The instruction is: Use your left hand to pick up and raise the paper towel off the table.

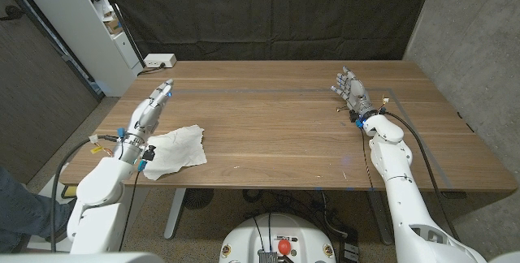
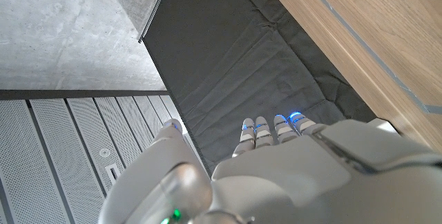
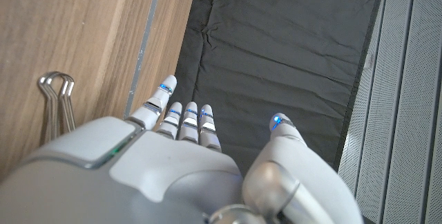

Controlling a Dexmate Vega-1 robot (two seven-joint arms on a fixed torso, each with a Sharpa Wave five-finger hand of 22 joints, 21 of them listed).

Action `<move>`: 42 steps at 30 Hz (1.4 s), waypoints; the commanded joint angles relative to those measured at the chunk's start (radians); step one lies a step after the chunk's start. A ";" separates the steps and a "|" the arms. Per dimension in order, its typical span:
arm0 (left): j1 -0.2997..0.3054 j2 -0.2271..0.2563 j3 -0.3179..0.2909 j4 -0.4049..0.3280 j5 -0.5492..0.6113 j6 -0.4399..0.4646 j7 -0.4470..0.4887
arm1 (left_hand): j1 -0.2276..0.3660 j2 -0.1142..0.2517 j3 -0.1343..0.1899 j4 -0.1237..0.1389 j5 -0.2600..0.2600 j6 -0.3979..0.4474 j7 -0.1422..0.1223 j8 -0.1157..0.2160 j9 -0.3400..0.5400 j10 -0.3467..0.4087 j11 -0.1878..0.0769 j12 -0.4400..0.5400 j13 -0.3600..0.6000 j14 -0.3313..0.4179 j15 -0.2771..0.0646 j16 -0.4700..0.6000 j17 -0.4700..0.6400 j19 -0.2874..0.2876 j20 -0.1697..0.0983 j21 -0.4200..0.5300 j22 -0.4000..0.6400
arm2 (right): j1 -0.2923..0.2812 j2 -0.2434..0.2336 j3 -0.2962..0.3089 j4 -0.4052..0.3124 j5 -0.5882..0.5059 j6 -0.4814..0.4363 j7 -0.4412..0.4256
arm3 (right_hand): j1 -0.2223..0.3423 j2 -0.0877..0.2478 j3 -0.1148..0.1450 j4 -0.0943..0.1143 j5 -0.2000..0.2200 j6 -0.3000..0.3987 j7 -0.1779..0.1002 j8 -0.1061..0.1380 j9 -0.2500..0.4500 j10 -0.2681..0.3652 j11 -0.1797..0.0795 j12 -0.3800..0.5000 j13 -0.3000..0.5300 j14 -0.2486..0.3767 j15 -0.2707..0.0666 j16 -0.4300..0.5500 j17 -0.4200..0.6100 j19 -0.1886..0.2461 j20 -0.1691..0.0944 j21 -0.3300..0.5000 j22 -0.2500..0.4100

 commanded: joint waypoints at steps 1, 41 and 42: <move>0.022 -0.006 -0.022 -0.023 0.019 -0.012 0.009 | 0.003 0.008 0.001 -0.005 -0.003 0.008 0.002 0.005 0.003 0.004 -0.003 0.004 0.006 0.007 -0.002 -0.002 0.003 -0.045 -0.002 0.001 0.002 | 0.010 0.002 -0.002 0.014 -0.006 0.007 -0.005 | 0.007 -0.001 -0.006 0.000 0.004 0.007 0.000 0.005 0.000 0.004 0.001 0.009 0.002 0.011 0.000 0.005 -0.001 0.012 0.000 -0.002 0.002; 0.112 -0.024 -0.068 -0.122 0.159 -0.015 0.067 | 0.013 0.015 0.003 -0.018 -0.004 0.028 -0.004 0.003 0.003 0.014 -0.017 0.001 0.006 0.014 -0.009 -0.005 0.002 -0.044 0.000 0.000 0.002 | 0.007 -0.004 -0.005 0.005 0.000 0.036 0.004 | 0.008 0.001 -0.010 -0.002 0.004 0.010 -0.001 0.005 0.000 0.005 0.002 0.009 0.002 0.014 0.001 0.006 -0.008 0.019 0.002 -0.018 0.002; 0.113 -0.025 -0.069 -0.126 0.168 -0.016 0.071 | 0.013 0.015 0.004 -0.018 -0.004 0.028 -0.004 0.003 0.003 0.014 -0.018 0.001 0.006 0.014 -0.010 -0.005 0.002 -0.044 0.000 -0.001 0.002 | 0.008 -0.005 -0.006 0.004 0.001 0.036 0.005 | 0.008 0.001 -0.010 -0.002 0.005 0.010 -0.001 0.005 0.000 0.005 0.002 0.009 0.002 0.013 0.000 0.006 -0.009 0.019 0.002 -0.018 0.002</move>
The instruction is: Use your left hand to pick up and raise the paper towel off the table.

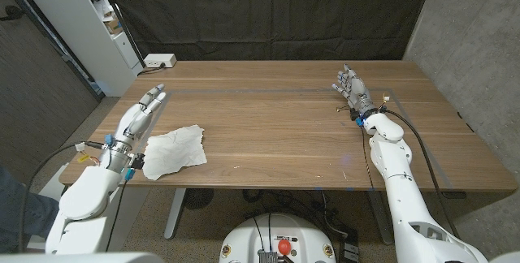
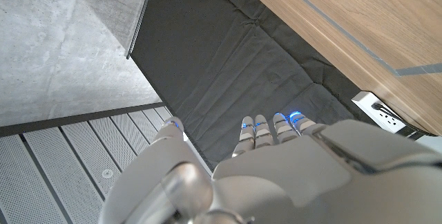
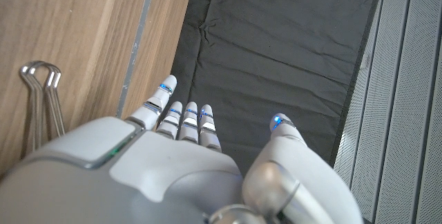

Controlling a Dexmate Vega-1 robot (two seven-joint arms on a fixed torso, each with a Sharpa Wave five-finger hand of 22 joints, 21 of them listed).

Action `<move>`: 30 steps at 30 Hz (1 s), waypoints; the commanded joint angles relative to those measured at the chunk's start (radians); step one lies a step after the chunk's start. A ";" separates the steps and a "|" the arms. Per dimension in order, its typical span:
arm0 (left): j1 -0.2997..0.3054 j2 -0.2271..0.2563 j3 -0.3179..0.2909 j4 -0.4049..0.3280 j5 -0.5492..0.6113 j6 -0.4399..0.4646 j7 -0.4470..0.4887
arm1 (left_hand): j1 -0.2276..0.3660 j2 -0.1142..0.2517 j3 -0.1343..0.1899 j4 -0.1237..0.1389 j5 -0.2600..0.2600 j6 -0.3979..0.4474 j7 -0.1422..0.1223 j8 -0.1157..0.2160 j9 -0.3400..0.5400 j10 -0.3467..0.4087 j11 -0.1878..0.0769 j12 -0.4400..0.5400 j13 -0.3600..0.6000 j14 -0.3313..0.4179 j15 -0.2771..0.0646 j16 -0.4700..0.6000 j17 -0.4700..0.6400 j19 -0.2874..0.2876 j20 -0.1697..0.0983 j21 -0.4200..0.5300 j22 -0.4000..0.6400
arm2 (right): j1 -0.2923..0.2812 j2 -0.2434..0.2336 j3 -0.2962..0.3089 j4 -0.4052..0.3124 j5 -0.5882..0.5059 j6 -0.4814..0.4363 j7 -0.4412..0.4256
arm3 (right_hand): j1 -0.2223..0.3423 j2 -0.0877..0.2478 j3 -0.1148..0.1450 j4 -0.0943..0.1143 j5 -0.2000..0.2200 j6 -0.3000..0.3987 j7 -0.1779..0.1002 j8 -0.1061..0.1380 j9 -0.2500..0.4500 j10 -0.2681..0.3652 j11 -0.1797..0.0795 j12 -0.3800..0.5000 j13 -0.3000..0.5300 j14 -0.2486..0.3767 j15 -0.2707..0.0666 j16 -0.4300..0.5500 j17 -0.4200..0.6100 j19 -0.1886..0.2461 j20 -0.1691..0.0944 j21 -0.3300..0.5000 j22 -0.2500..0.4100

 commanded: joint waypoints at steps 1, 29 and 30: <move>0.029 -0.007 -0.014 -0.037 0.052 -0.004 0.022 | 0.004 0.006 -0.002 -0.008 -0.004 0.008 0.000 0.003 0.003 0.002 -0.004 0.001 0.006 0.000 -0.003 0.000 0.002 -0.044 0.000 -0.001 0.002 | -0.003 -0.003 -0.005 -0.010 0.006 0.013 0.011 | 0.008 0.001 -0.003 -0.001 0.005 0.009 0.000 0.005 0.000 0.006 0.002 0.009 0.002 0.004 -0.001 0.005 0.000 0.010 0.001 -0.003 0.003; 0.047 0.018 0.008 -0.081 0.364 -0.008 0.165 | 0.011 0.011 0.000 -0.016 -0.004 0.012 -0.007 -0.001 0.003 0.007 -0.015 -0.001 0.006 0.003 -0.012 -0.002 0.002 -0.046 -0.001 -0.002 0.002 | -0.009 -0.012 -0.012 -0.019 0.002 0.021 0.004 | 0.008 0.003 -0.006 -0.001 0.004 0.010 -0.001 0.005 0.000 0.006 0.001 0.009 0.002 0.006 -0.001 0.006 -0.004 0.013 0.002 -0.014 0.003; 0.047 0.019 0.010 -0.079 0.374 -0.010 0.172 | 0.011 0.011 0.000 -0.017 -0.004 0.012 -0.006 -0.001 0.003 0.008 -0.015 -0.001 0.006 0.003 -0.012 -0.002 0.002 -0.046 -0.001 -0.002 0.002 | -0.009 -0.012 -0.013 -0.018 0.001 0.021 0.004 | 0.008 0.003 -0.006 -0.001 0.004 0.010 -0.001 0.005 0.000 0.005 0.002 0.009 0.002 0.006 -0.001 0.006 -0.004 0.013 0.002 -0.015 0.003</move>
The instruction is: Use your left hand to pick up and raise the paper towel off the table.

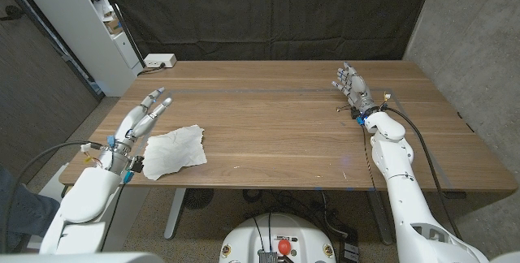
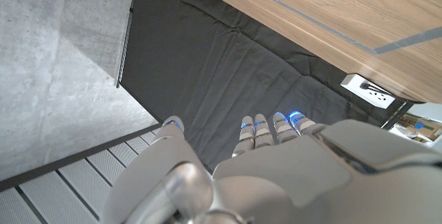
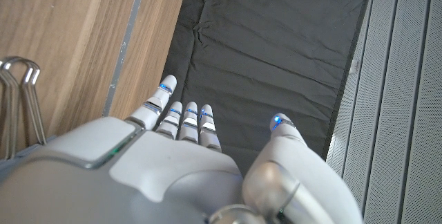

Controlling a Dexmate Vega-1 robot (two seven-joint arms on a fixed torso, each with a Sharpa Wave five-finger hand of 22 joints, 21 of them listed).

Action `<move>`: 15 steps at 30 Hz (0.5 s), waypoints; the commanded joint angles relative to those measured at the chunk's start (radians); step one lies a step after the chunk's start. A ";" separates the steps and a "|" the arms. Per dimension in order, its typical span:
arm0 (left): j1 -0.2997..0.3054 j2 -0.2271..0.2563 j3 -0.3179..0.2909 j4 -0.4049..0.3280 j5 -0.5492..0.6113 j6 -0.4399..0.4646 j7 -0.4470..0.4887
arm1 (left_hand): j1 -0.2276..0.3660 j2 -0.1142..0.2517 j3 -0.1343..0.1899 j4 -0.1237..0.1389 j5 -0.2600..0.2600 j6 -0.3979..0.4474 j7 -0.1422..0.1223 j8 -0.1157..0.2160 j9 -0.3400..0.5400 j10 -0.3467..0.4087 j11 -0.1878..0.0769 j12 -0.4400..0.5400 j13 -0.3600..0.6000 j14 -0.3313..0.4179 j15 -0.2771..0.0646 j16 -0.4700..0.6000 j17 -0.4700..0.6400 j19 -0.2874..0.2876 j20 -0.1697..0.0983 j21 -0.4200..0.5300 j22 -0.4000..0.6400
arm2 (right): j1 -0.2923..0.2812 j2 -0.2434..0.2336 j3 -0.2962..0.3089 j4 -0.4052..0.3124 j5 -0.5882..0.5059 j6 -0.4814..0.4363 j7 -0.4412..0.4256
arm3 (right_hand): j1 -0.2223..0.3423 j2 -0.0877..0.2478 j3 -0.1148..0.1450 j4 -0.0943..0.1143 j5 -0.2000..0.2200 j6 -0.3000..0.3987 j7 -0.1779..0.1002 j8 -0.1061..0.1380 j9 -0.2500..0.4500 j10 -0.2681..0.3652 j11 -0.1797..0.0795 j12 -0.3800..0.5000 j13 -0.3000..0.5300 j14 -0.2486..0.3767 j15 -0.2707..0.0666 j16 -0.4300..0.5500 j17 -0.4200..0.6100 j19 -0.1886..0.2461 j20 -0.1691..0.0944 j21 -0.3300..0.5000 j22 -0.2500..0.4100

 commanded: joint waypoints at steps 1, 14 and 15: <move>0.007 0.022 0.015 -0.015 0.156 -0.013 0.079 | 0.007 0.008 0.000 -0.009 -0.004 0.005 0.000 -0.001 0.003 -0.003 -0.005 -0.001 0.001 -0.002 -0.006 -0.002 0.002 -0.046 -0.001 -0.002 0.002 | -0.001 0.001 -0.004 0.006 -0.003 0.006 -0.008 | 0.008 0.004 -0.006 -0.001 0.004 0.010 -0.001 0.005 0.000 0.005 0.002 0.009 0.002 0.006 -0.002 0.006 0.000 0.010 -0.001 -0.003 0.003; 0.030 0.034 0.028 -0.038 0.254 -0.011 0.145 | 0.012 0.011 0.003 -0.014 -0.003 0.018 -0.008 0.002 0.003 0.005 -0.008 0.000 0.001 0.007 -0.007 0.001 0.002 -0.040 0.000 0.000 0.002 | 0.003 0.003 0.000 0.017 0.000 0.008 -0.014 | 0.008 0.005 -0.007 -0.002 0.004 0.009 -0.001 0.005 0.000 0.004 0.000 0.008 0.002 0.004 -0.002 0.005 -0.002 0.011 -0.002 -0.009 0.003; 0.033 0.035 0.029 -0.042 0.264 -0.009 0.149 | 0.013 0.012 0.003 -0.014 -0.003 0.018 -0.008 0.002 0.003 0.005 -0.009 0.000 0.001 0.008 -0.008 0.001 0.002 -0.040 0.001 0.000 0.002 | 0.003 0.002 0.000 0.018 0.000 0.008 -0.013 | 0.008 0.005 -0.007 -0.002 0.004 0.009 -0.001 0.005 0.000 0.004 0.000 0.008 0.002 0.004 -0.002 0.005 -0.002 0.011 -0.002 -0.009 0.003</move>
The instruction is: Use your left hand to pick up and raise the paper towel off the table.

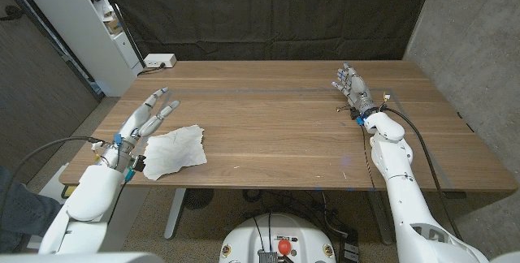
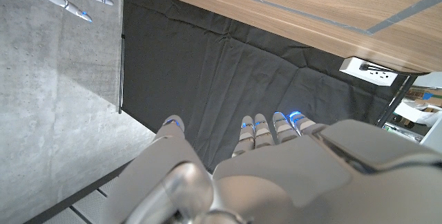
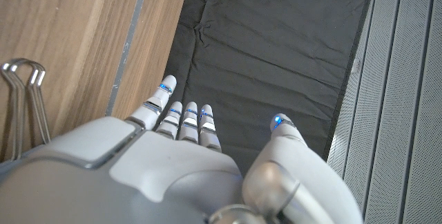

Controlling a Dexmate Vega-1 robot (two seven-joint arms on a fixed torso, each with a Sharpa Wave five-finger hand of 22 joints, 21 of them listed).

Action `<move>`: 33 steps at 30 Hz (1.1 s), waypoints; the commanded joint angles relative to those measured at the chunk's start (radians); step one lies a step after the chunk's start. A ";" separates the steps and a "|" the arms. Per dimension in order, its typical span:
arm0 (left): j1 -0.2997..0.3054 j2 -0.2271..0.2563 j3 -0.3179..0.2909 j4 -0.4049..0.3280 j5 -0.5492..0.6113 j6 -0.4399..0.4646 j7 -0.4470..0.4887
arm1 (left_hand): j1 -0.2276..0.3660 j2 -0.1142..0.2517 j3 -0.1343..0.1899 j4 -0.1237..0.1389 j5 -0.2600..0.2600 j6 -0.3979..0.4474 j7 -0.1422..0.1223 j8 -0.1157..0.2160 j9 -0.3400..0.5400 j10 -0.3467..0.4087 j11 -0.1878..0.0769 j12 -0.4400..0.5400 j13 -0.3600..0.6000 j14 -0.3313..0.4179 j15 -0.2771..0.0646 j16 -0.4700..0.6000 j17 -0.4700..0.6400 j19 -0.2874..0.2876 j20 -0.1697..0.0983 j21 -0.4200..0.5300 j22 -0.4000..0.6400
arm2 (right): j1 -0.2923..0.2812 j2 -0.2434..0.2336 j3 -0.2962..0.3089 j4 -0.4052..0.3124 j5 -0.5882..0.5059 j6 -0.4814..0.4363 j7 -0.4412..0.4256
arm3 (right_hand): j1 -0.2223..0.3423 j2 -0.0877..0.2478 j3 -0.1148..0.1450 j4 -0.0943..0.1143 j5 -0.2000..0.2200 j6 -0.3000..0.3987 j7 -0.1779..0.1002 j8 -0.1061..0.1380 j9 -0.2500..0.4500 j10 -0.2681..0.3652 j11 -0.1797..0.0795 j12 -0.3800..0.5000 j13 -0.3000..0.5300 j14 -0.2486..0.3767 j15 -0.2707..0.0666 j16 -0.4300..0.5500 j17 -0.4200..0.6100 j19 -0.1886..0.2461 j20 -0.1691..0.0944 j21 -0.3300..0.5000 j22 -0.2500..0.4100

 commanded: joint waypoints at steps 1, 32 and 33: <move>0.028 0.012 0.012 -0.030 0.113 0.007 0.066 | 0.008 0.006 0.004 -0.007 -0.003 0.006 0.005 0.002 0.003 0.000 -0.004 0.000 0.002 0.001 0.000 0.001 0.002 -0.040 0.002 0.000 0.002 | 0.004 0.000 0.002 0.010 0.001 0.005 -0.003 | 0.008 0.005 0.000 0.000 0.004 0.009 -0.001 0.005 0.000 0.004 0.000 0.008 0.002 0.005 -0.001 0.005 0.003 0.011 -0.001 -0.004 0.003; 0.107 0.045 0.034 -0.117 0.286 0.118 0.123 | 0.050 0.008 0.016 -0.045 0.002 0.005 0.007 -0.002 0.005 0.005 0.034 -0.005 0.003 0.022 0.021 0.001 0.002 -0.017 0.006 0.003 0.001 | 0.014 0.007 0.000 0.034 -0.003 0.012 -0.018 | 0.008 0.009 -0.003 -0.001 0.005 0.003 -0.005 0.002 0.000 0.001 -0.006 0.007 0.002 0.006 -0.002 0.006 -0.001 0.016 0.000 -0.016 0.003; 0.110 0.046 0.035 -0.120 0.291 0.122 0.124 | 0.052 0.008 0.017 -0.046 0.002 0.005 0.008 -0.002 0.005 0.005 0.034 -0.005 0.003 0.022 0.022 0.001 0.002 -0.017 0.006 0.003 0.000 | 0.013 0.007 0.001 0.033 -0.003 0.011 -0.018 | 0.008 0.009 -0.003 -0.001 0.005 0.002 -0.005 0.001 0.000 0.001 -0.005 0.007 0.002 0.006 -0.002 0.006 -0.002 0.016 -0.001 -0.017 0.003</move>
